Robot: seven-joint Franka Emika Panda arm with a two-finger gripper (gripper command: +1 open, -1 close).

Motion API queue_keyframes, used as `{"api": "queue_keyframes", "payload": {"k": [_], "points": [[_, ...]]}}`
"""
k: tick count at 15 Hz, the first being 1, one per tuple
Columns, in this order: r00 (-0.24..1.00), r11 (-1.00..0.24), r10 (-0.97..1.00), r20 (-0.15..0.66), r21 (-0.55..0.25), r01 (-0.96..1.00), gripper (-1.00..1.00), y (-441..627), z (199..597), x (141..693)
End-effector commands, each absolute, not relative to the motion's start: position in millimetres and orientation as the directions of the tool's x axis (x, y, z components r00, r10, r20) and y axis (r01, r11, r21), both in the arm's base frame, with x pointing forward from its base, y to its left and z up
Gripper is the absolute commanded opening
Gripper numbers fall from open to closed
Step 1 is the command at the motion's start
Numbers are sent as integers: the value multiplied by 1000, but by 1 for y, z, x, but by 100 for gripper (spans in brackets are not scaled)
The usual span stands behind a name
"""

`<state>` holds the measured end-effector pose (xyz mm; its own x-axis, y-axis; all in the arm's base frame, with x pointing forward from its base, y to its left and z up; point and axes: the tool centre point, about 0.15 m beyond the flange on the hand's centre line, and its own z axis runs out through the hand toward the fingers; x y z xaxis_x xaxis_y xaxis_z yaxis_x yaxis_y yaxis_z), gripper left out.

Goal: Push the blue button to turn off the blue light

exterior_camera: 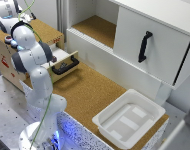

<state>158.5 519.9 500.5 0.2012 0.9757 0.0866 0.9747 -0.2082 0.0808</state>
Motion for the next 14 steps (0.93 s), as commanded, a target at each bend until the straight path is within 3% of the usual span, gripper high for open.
{"api": "queue_keyframes", "payload": {"k": [1,11,14], "points": [[243,-247,968,58,70,967,-100,531,473,168],[287,-286,957,-31,34,958,-100,523,433,165],[374,-377,926,62,52,925,-100,516,488,173]]}}
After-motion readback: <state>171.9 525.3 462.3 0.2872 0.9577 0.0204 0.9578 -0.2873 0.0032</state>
